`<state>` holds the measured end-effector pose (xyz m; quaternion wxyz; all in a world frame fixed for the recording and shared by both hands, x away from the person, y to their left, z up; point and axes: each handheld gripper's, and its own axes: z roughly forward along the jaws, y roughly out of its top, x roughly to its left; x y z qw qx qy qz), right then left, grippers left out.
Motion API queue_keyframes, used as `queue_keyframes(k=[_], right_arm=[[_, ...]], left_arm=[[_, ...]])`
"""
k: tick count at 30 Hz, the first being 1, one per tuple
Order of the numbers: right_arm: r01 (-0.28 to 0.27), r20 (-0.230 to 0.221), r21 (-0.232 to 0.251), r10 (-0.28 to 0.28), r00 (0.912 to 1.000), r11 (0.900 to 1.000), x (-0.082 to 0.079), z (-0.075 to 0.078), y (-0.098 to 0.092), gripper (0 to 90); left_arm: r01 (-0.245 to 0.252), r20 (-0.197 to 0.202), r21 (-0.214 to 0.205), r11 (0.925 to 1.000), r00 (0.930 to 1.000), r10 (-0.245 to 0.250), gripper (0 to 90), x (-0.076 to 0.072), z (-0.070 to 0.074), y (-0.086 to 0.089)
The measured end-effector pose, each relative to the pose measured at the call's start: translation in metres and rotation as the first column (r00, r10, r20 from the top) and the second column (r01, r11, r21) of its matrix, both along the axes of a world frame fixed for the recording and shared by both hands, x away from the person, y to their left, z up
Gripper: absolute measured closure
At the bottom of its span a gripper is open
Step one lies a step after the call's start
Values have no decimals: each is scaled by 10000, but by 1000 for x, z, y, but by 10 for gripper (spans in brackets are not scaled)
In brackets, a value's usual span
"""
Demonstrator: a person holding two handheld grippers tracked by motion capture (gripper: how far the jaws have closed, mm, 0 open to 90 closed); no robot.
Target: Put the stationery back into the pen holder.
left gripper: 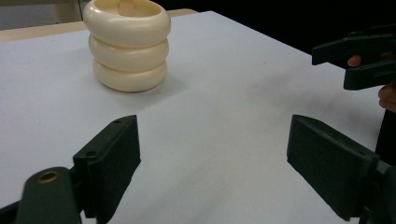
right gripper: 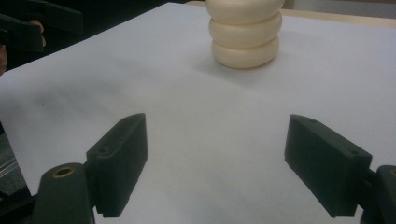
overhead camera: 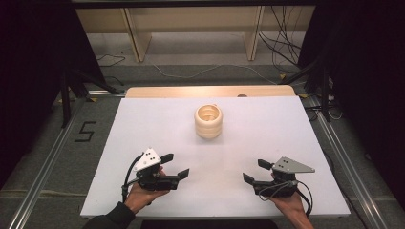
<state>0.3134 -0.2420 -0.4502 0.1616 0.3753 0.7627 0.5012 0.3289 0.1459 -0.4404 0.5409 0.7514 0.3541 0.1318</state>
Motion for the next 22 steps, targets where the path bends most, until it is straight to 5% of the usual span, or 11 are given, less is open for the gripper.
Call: queue_keyframes(k=[22], right_arm=[[63,28,-47,-63,10000,10000,-1,0,-2,221]], left_arm=[[67,38,-57,10000,10000,-67,165,4,1,-2]])
